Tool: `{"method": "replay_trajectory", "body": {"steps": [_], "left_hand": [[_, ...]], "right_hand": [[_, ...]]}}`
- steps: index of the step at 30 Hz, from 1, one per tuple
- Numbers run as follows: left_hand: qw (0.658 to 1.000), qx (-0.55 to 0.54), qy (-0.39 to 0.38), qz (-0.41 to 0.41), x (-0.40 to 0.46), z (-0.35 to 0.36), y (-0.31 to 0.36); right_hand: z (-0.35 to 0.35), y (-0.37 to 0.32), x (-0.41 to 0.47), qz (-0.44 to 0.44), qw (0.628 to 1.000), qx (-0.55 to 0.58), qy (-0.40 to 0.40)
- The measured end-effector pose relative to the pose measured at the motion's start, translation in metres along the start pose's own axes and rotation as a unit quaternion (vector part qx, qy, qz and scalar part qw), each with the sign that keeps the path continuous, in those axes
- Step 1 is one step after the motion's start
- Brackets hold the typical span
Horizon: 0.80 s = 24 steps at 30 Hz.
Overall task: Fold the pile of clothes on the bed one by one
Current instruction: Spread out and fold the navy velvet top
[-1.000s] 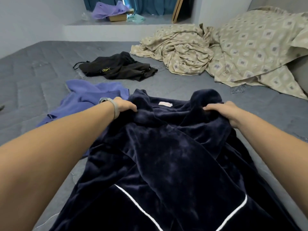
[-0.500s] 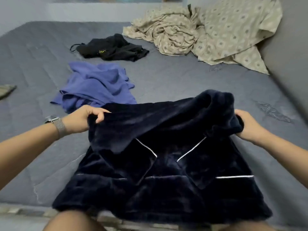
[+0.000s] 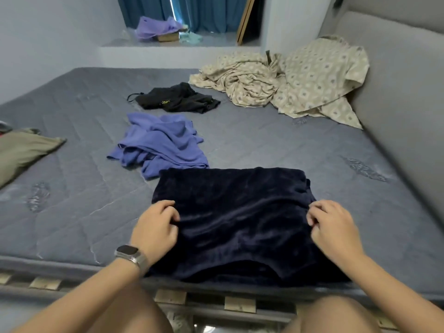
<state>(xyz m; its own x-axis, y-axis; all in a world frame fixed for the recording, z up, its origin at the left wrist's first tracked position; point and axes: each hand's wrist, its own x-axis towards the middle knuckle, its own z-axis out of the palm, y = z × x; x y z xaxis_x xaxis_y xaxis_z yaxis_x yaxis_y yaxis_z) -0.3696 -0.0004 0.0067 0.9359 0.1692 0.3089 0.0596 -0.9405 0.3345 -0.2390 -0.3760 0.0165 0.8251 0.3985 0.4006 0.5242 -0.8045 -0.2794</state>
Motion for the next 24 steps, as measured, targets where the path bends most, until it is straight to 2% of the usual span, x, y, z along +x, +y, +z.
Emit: {"method": "replay_trajectory", "body": {"steps": [1, 2, 4, 5, 6, 7, 9, 12, 13, 15, 16, 17, 18, 19, 20, 21, 22, 23, 24], "left_hand": [[1.000, 0.008, -0.002, 0.018, -0.004, 0.005, 0.020], [0.998, 0.030, -0.051, 0.030, -0.010, 0.012, 0.038], [0.973, 0.116, -0.195, 0.046, -0.020, 0.031, 0.060], [0.954, 0.161, -0.249, 0.048, -0.025, 0.042, 0.060], [0.944, 0.183, -0.269, 0.055, -0.027, 0.049, 0.057], [0.944, 0.190, -0.263, 0.069, -0.027, 0.052, 0.051], [0.957, 0.163, -0.225, 0.079, -0.025, 0.053, 0.037], [0.953, 0.069, -0.289, 0.062, -0.026, 0.047, 0.019], [0.959, 0.061, -0.256, 0.105, -0.028, 0.044, 0.019], [0.950, 0.116, -0.216, 0.192, -0.037, 0.043, 0.015], [0.954, 0.097, -0.217, 0.183, -0.038, 0.041, 0.016], [0.968, 0.020, -0.212, 0.131, -0.037, 0.039, 0.018], [0.979, -0.072, -0.181, 0.054, -0.032, 0.034, 0.023], [0.987, -0.138, -0.083, -0.010, -0.023, 0.031, 0.022], [0.985, -0.147, 0.052, -0.078, -0.013, 0.025, 0.021], [0.964, -0.148, 0.148, -0.166, -0.002, 0.020, 0.013], [0.937, -0.149, 0.175, -0.265, 0.007, 0.019, -0.002], [0.906, -0.168, 0.129, -0.367, 0.017, 0.018, -0.015], [0.868, -0.205, 0.047, -0.449, 0.025, 0.020, -0.026]], "right_hand": [[0.001, -0.018, 0.000, 0.010, 0.999, 0.021, 0.025], [0.004, -0.033, -0.002, 0.007, 1.000, 0.021, -0.005], [0.017, -0.054, -0.010, -0.004, 0.985, -0.010, -0.170], [0.025, -0.057, -0.014, 0.000, 0.966, -0.049, -0.254], [0.032, -0.057, -0.018, 0.002, 0.947, -0.092, -0.307], [0.037, -0.053, -0.020, 0.001, 0.939, -0.126, -0.320], [0.038, -0.041, -0.022, 0.008, 0.943, -0.173, -0.285], [0.032, -0.026, -0.021, 0.062, 0.936, -0.188, -0.291], [0.030, -0.024, -0.021, 0.082, 0.929, -0.181, -0.314], [0.024, -0.023, -0.010, 0.123, 0.930, -0.126, -0.324], [0.021, -0.021, -0.001, 0.157, 0.942, -0.066, -0.291], [0.017, -0.020, 0.009, 0.205, 0.951, 0.018, -0.232], [0.019, -0.013, 0.020, 0.268, 0.944, 0.093, -0.167], [0.022, -0.005, 0.030, 0.328, 0.926, 0.155, -0.110], [0.027, 0.003, 0.038, 0.379, 0.901, 0.188, -0.099], [0.033, 0.008, 0.043, 0.412, 0.877, 0.222, -0.107], [0.036, 0.008, 0.047, 0.440, 0.852, 0.257, -0.122], [0.046, 0.014, 0.049, 0.471, 0.817, 0.308, -0.128], [0.049, 0.014, 0.050, 0.503, 0.776, 0.362, -0.117]]}}
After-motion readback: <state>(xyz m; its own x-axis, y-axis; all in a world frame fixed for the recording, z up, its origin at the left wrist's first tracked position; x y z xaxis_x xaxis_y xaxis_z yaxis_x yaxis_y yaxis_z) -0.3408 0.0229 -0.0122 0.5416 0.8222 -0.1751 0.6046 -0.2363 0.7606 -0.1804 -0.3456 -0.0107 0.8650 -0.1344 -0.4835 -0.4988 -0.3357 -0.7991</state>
